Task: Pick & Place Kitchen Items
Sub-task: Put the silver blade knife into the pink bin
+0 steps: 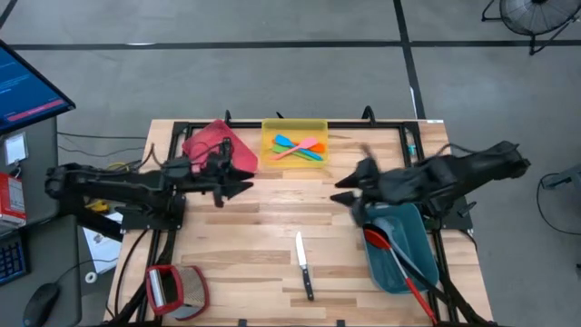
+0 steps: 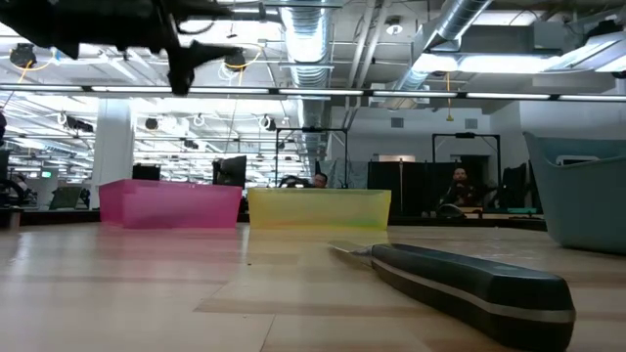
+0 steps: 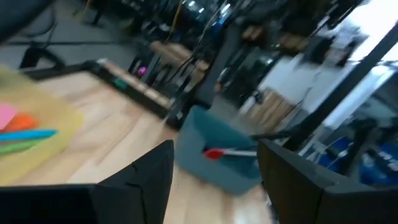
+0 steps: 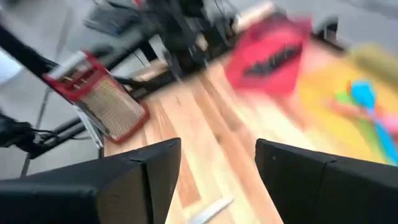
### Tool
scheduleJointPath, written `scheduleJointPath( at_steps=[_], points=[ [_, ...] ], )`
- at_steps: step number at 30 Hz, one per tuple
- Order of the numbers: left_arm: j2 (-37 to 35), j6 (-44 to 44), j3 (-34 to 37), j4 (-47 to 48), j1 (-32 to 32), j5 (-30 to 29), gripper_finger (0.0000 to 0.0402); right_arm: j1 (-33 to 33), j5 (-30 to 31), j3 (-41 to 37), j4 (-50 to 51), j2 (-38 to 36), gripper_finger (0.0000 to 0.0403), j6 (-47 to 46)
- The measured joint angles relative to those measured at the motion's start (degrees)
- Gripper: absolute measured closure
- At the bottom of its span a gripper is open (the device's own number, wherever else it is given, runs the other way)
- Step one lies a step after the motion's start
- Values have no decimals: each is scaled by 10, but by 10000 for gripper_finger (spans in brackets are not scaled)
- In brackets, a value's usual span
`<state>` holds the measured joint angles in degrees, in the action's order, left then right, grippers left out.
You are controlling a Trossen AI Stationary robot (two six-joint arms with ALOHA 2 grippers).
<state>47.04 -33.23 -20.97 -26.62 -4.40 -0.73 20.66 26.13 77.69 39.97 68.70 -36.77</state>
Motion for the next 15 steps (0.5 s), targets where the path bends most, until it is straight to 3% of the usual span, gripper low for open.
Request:
scheduleJointPath(
  at_steps=[9,15],
  points=[
    [-94,14,1,-4,12,2,199,-5,-130,37,12,182,201,-129],
    [-109,15,1,-5,12,4,198,-5,-175,84,96,299,201,-242]
  ],
)
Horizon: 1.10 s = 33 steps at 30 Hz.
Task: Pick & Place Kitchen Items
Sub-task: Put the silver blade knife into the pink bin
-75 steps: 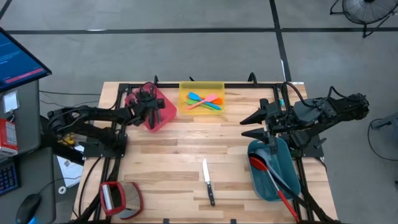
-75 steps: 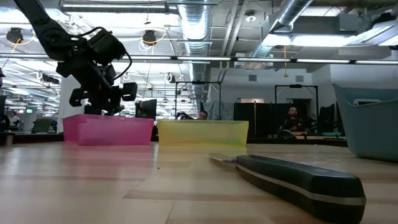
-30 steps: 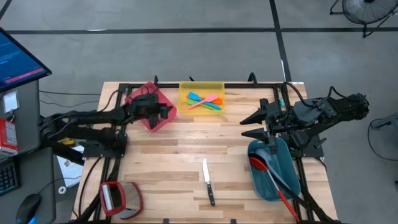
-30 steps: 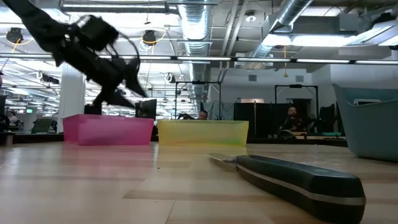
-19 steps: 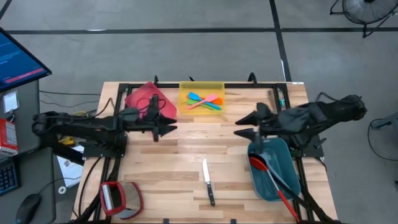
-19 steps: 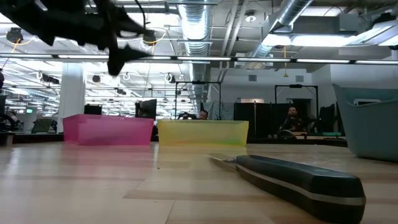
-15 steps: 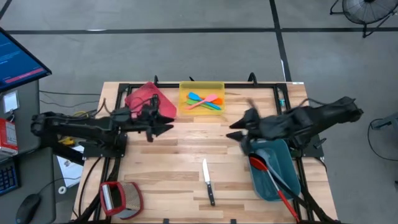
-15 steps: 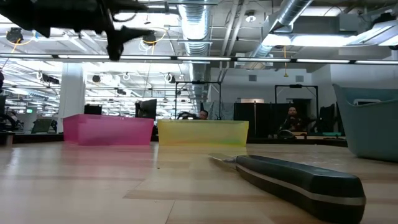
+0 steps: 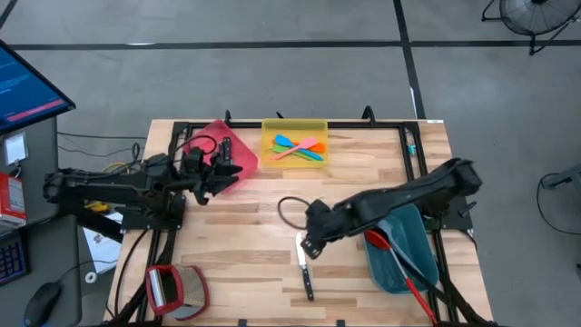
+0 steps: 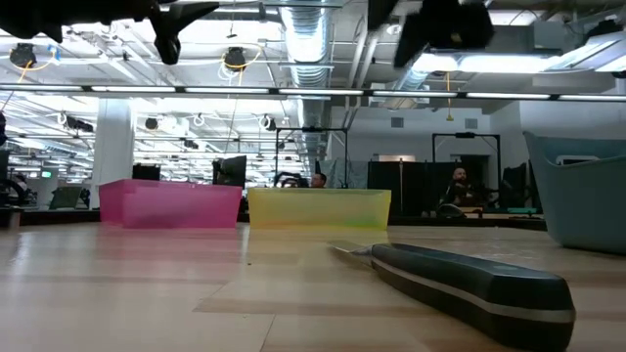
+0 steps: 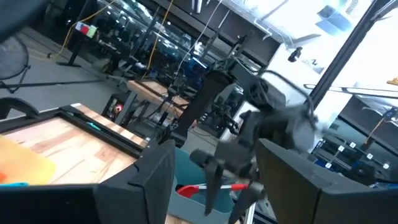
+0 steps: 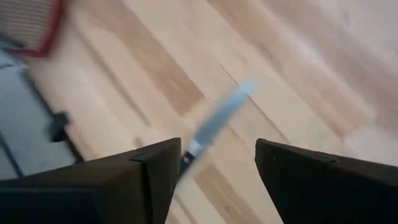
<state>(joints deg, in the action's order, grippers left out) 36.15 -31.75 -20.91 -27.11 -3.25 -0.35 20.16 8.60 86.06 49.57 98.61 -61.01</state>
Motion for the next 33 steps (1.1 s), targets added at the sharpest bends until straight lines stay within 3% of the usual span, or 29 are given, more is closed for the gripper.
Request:
scheduleJointPath(
  at_steps=[6,15,27,33],
  points=[
    [3,0,0,2,0,8,197,7,-46,34,34,95,201,-99],
    [3,0,0,1,0,8,197,30,-78,120,36,214,201,-110],
    [3,0,0,0,0,26,197,55,-146,143,28,293,201,-131],
    [2,-1,0,0,0,27,197,64,-149,145,21,309,201,-136]
  ],
)
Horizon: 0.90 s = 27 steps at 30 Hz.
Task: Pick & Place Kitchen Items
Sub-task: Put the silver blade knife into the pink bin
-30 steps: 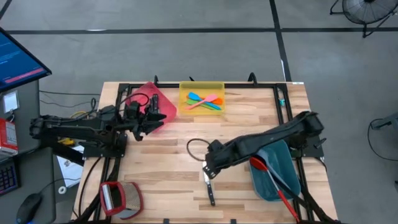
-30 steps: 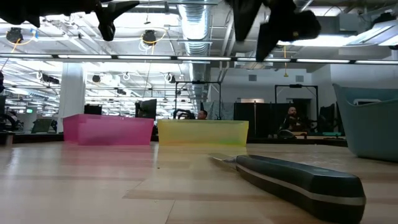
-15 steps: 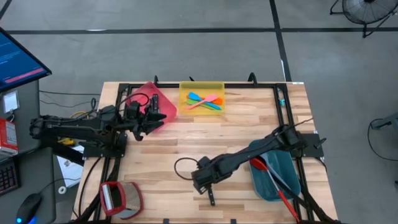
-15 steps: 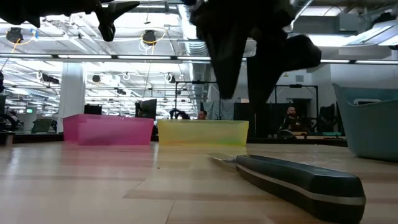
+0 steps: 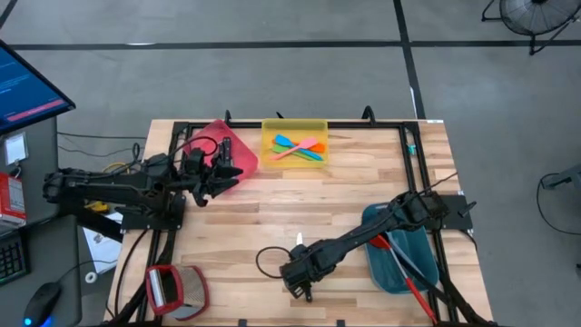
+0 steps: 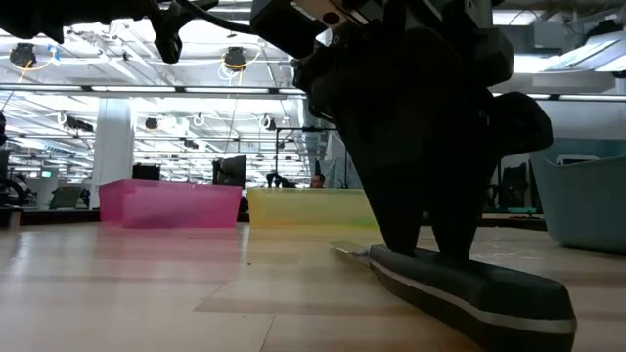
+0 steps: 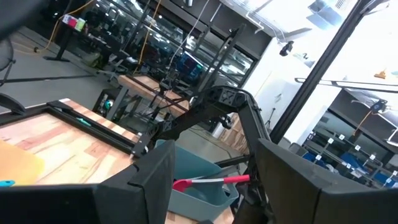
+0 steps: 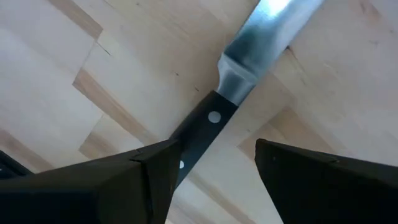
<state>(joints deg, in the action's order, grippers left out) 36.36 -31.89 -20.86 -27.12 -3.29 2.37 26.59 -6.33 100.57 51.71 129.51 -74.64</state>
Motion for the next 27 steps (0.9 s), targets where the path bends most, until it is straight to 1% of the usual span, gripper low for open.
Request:
scheduleJointPath(
  at_steps=[3,8,17,20,25,27],
  points=[
    [0,0,0,0,0,0,197,-1,0,-1,-1,6,207,0],
    [0,-1,0,0,0,0,197,-10,14,-2,-4,8,233,5],
    [0,-1,0,-1,0,-2,197,-53,28,-3,-10,9,265,104],
    [0,-1,0,-3,0,-2,197,-78,29,-4,-46,9,269,139],
    [0,-1,0,-3,0,-2,197,-123,39,-6,-146,9,270,192],
    [0,-1,0,-4,0,-2,197,-137,42,-8,-169,6,269,204]
  ],
)
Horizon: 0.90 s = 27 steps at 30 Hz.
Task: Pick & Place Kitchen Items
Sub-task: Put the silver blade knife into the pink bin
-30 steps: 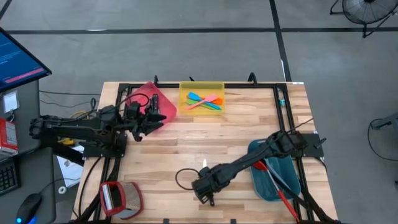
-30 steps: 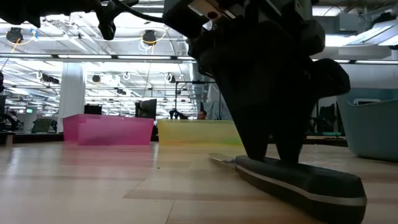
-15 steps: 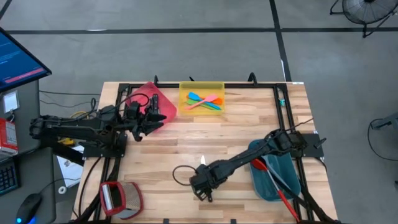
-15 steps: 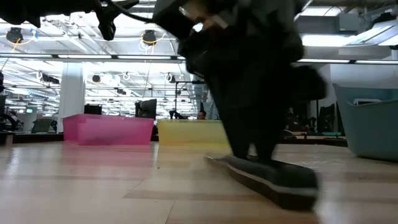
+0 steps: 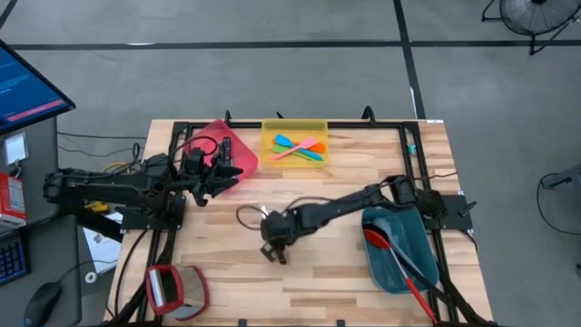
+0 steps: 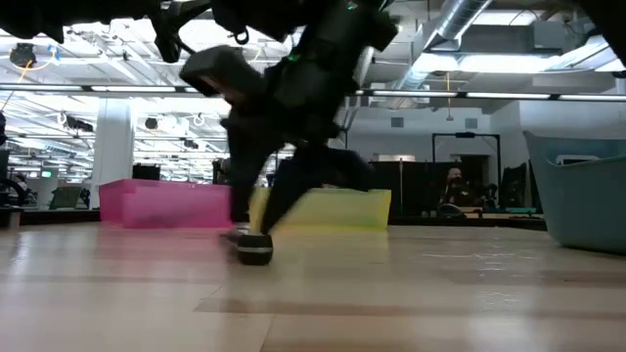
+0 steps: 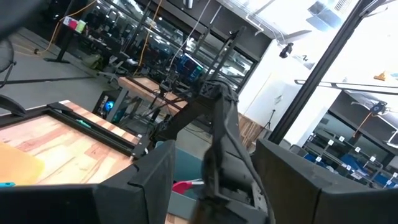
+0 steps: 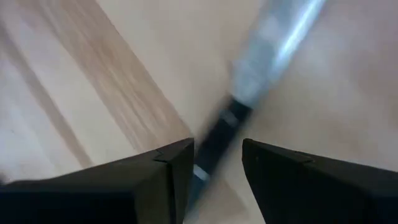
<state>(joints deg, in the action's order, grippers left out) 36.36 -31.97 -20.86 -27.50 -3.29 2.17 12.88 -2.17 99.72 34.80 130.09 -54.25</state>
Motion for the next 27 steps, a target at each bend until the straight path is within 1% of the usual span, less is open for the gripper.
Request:
scheduleJointPath(
  at_steps=[2,7,10,15,18,22,24,27],
  points=[
    [0,0,0,0,0,0,197,-12,0,1,-33,-3,269,5],
    [0,0,0,-1,0,0,197,-30,-18,3,-35,-19,275,25],
    [0,2,0,4,0,0,197,-33,-38,1,-19,-37,277,46],
    [1,20,0,50,0,0,197,-33,-38,3,6,-89,280,69],
    [12,28,0,85,8,-3,197,-27,-38,3,43,-126,280,80],
    [62,82,1,104,44,-3,197,-2,-35,3,112,-203,280,93],
    [99,112,1,101,65,-10,197,17,-13,3,140,-239,280,93],
    [168,145,1,101,95,-34,197,44,37,3,153,-294,280,93]
  ],
)
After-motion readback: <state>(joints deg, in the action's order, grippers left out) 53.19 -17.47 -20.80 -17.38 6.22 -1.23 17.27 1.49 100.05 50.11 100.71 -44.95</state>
